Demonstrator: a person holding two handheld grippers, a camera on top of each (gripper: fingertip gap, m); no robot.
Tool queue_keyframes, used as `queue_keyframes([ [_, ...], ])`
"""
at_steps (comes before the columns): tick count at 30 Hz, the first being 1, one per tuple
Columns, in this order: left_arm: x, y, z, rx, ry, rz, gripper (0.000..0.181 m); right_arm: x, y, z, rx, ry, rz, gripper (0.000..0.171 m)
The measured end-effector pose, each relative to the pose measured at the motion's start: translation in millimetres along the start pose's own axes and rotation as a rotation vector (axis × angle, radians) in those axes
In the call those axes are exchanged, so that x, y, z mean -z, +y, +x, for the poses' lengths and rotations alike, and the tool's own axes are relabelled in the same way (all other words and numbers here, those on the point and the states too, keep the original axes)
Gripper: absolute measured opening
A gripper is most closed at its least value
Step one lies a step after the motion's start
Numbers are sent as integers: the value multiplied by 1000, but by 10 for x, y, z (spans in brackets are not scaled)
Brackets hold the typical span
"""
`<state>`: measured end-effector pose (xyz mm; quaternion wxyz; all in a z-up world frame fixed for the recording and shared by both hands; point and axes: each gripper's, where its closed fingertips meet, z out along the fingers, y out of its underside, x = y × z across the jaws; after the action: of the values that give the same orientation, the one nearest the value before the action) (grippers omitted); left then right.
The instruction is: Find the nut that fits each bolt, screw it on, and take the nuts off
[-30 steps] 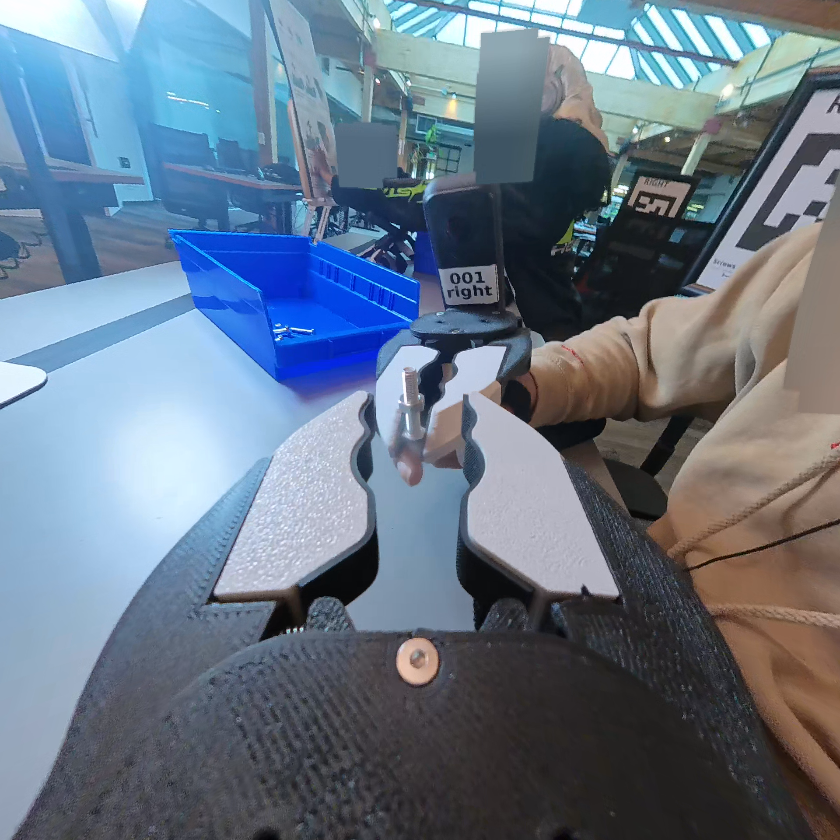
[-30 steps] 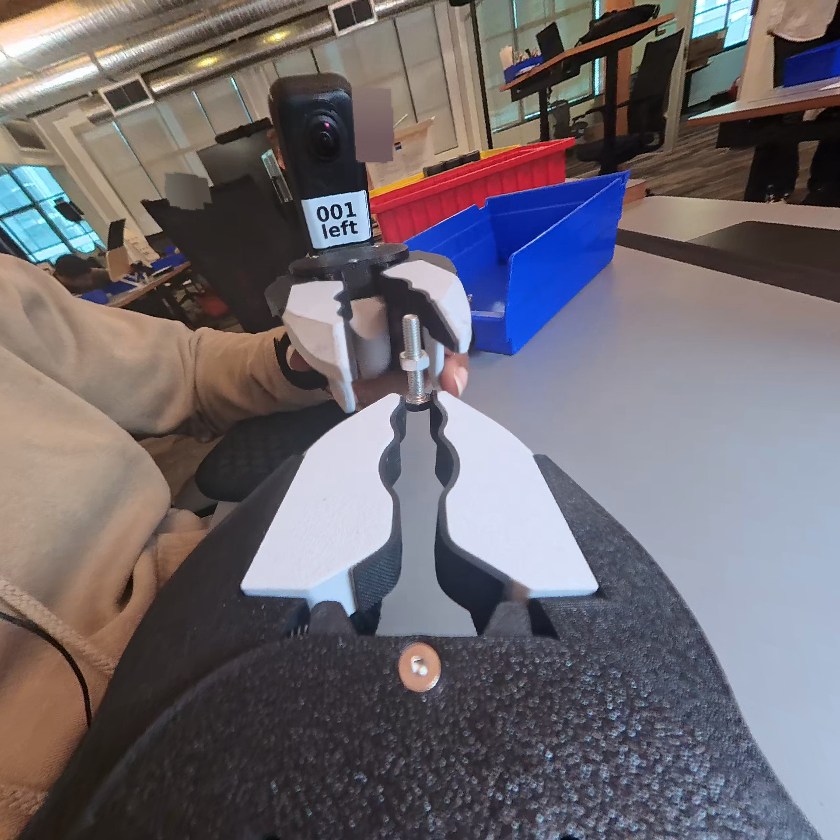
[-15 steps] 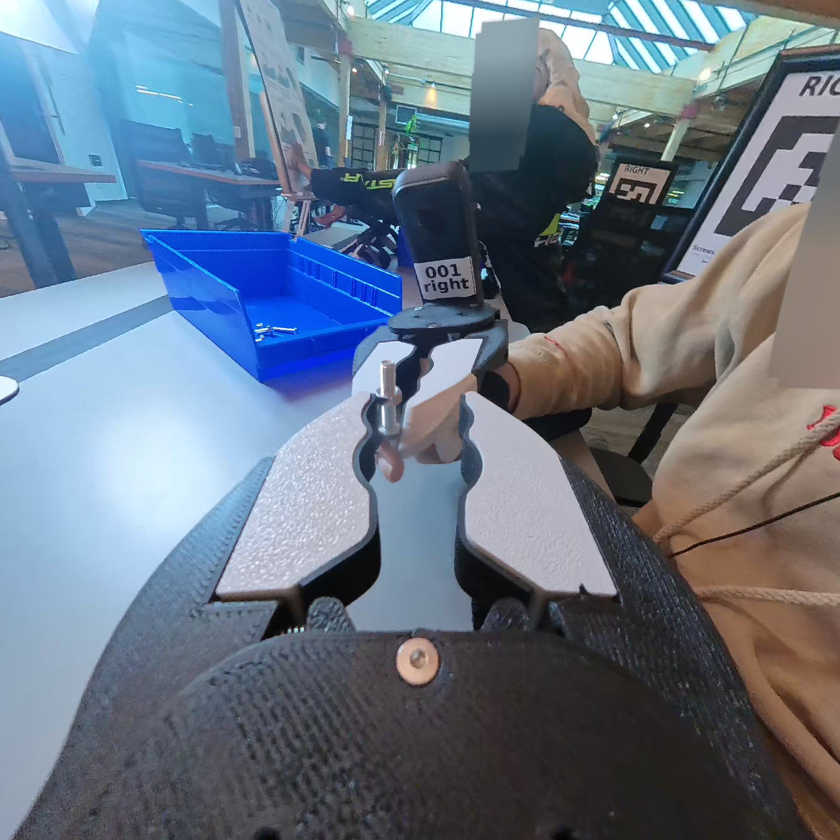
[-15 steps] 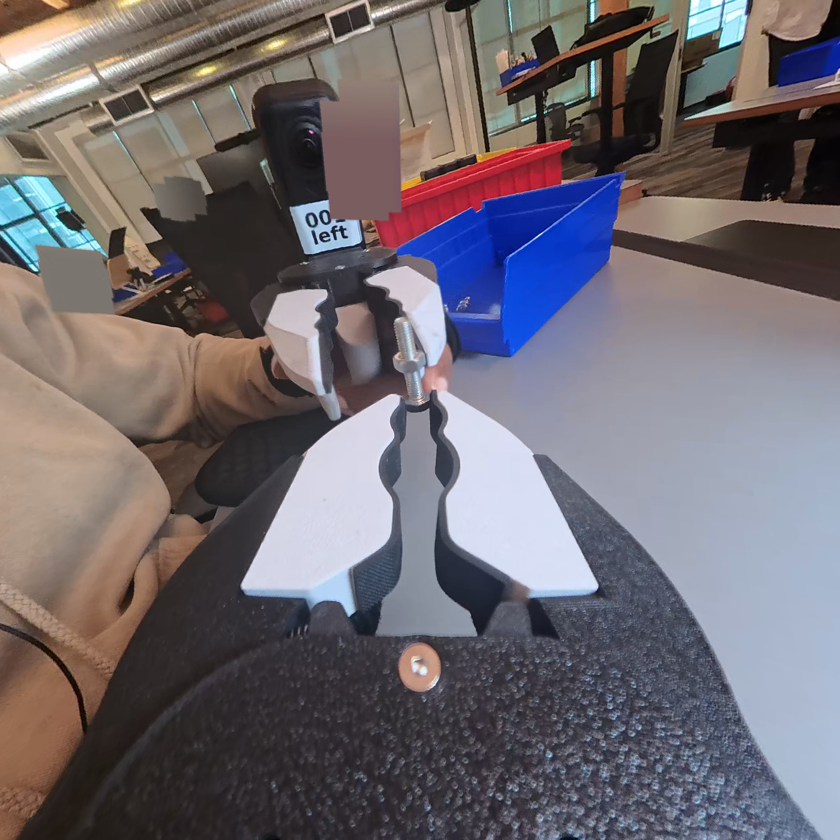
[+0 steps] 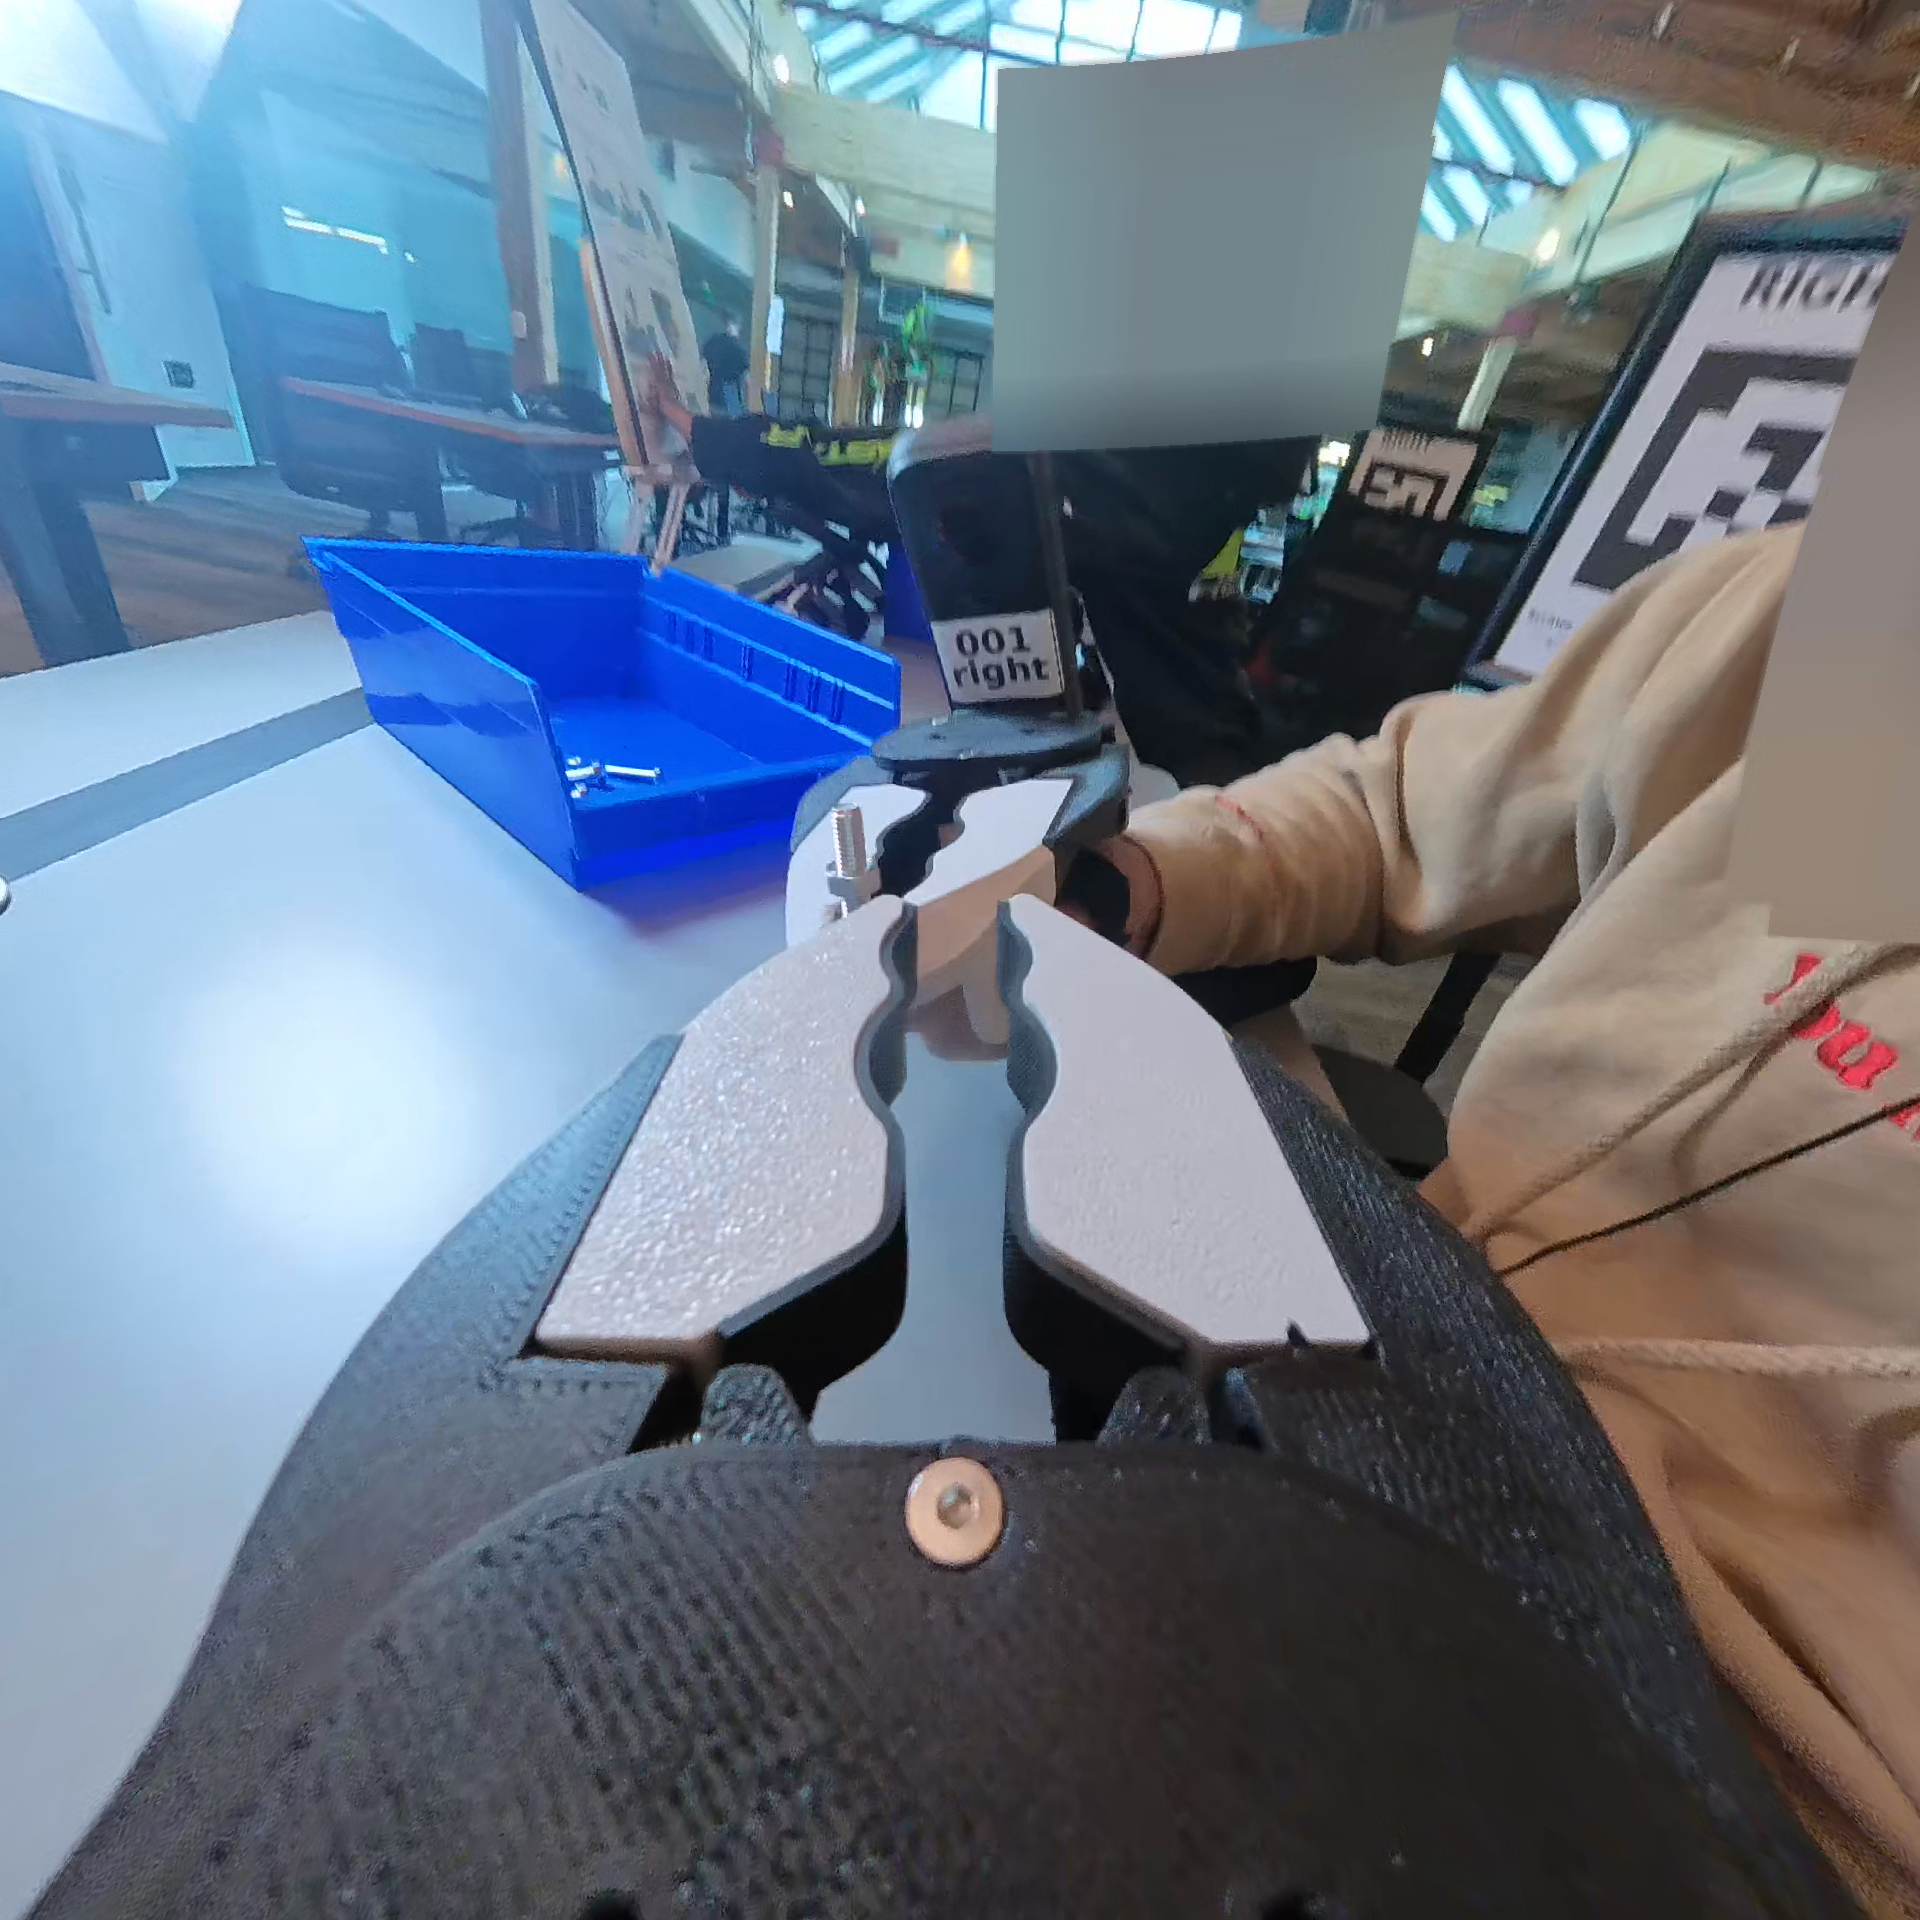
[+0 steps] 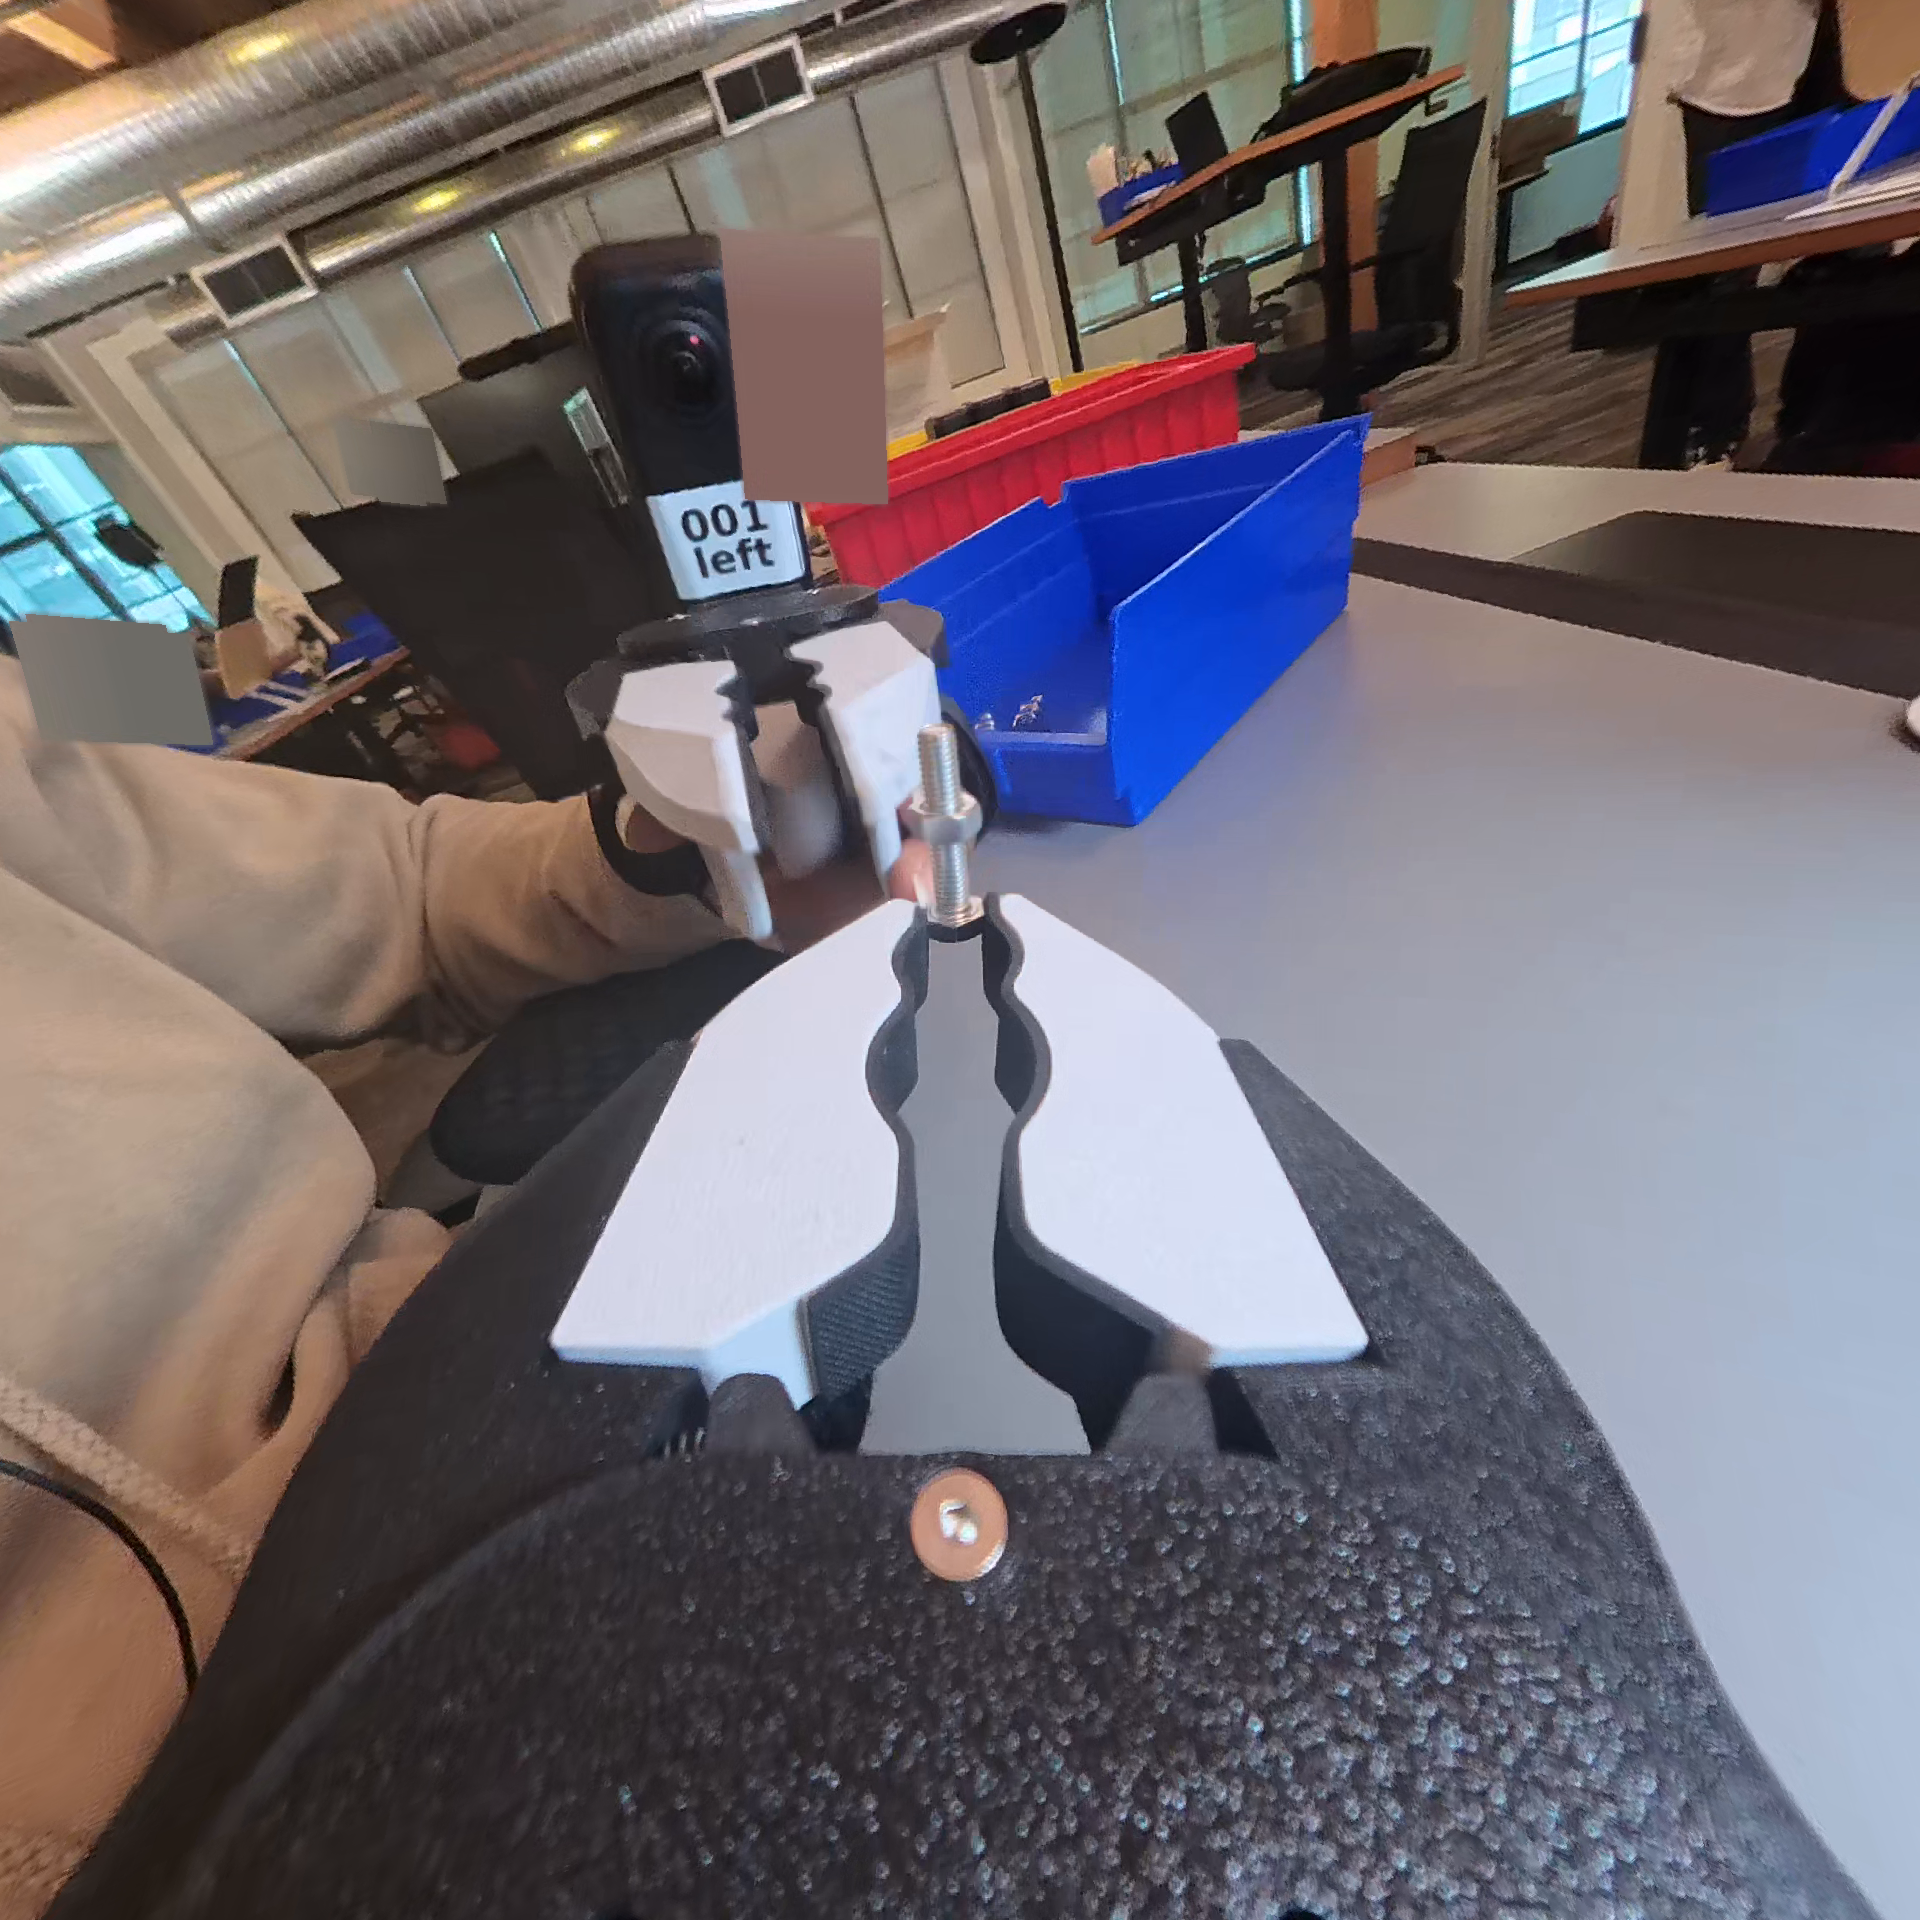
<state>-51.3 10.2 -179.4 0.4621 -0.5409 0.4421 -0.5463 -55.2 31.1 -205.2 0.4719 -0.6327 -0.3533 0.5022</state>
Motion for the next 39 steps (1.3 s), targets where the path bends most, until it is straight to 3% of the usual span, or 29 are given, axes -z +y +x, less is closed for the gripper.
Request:
queue_keyframes([
  [7,-57,69,-74,-22,-60,-22,37,-82,96,-128,15,-47,-43,10],
  [10,-71,88,-6,-35,-30,-40,34,-60,75,-85,12,-32,-37,10],
  [11,-50,72,-28,-29,-37,-40,29,-40,53,-50,7,-15,-25,10],
  [12,-16,43,-10,-24,-12,-27,13,-15,22,-8,-3,3,-10,10],
  [13,9,2,-20,-6,-11,-1,12,6,3,16,-14,6,-3,10],
  [20,-62,81,-75,-37,-68,-30,37,-77,93,-101,7,-33,-47,10],
  [23,-53,77,-37,-34,-47,-46,31,-42,57,-35,-1,-5,-31,10],
  [24,-20,49,-10,-28,-16,-34,10,-20,32,8,-3,17,-20,10],
  [27,21,-17,-77,0,-43,7,13,4,9,31,-8,21,-15,10],
  [32,-55,79,-76,-36,-69,-34,33,-80,97,-94,29,-21,-56,10],
  [34,-55,75,-28,-50,-51,-41,27,-55,72,-45,26,0,-46,10],
  [35,-34,65,4,-52,-22,-44,9,-29,43,5,16,21,-31,10],
  [36,-16,34,26,-42,-5,-27,5,-2,18,42,4,29,-22,10],
  [39,-2,29,-57,-52,-56,-26,9,10,10,33,16,25,-26,10],
])
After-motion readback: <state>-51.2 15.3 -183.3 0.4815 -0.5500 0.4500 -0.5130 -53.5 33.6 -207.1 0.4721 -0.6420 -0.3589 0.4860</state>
